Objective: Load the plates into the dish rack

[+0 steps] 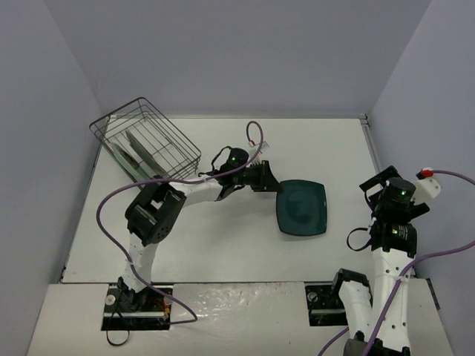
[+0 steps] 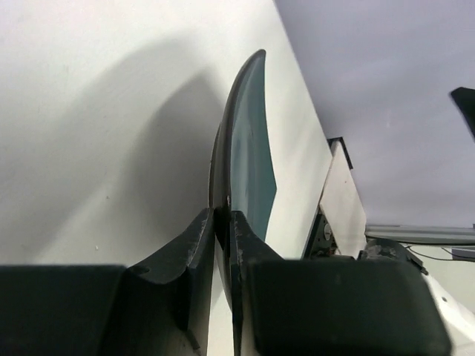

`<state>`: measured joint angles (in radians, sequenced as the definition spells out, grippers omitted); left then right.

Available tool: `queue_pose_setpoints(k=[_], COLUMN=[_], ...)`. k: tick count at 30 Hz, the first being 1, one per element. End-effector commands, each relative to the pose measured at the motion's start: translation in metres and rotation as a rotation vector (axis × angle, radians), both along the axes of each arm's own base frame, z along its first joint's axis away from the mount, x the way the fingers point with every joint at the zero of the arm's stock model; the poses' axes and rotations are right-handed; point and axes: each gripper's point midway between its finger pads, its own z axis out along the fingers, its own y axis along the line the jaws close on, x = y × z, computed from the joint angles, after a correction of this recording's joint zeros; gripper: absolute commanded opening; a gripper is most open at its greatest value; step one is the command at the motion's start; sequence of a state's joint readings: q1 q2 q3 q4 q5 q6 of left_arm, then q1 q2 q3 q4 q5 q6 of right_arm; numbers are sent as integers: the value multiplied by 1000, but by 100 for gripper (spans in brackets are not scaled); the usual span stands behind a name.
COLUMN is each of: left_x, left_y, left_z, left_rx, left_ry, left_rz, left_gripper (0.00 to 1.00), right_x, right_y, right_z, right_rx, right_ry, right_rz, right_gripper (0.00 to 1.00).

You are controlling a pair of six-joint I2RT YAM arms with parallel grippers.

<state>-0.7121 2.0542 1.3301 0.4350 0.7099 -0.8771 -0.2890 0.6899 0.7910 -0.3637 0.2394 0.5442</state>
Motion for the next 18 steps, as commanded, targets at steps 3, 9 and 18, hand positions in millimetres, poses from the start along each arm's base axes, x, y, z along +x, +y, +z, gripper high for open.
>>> queue_pose_setpoints(k=[3,9,18], left_x=[11,37,53], left_y=[23,91,200], left_z=[145,171,235], left_rx=[-173,124,390], left_ry=[-319,-501,-667], left_rz=[30,341,741], left_gripper=[0,0,0], right_x=[4,3,2], right_y=[-9,-10,-11], right_z=[13,12,13], right_rx=[-38,-41,-45], right_ry=[-33,-28,-34], right_rz=[-28,-35,-40], right_gripper=[100,100,100])
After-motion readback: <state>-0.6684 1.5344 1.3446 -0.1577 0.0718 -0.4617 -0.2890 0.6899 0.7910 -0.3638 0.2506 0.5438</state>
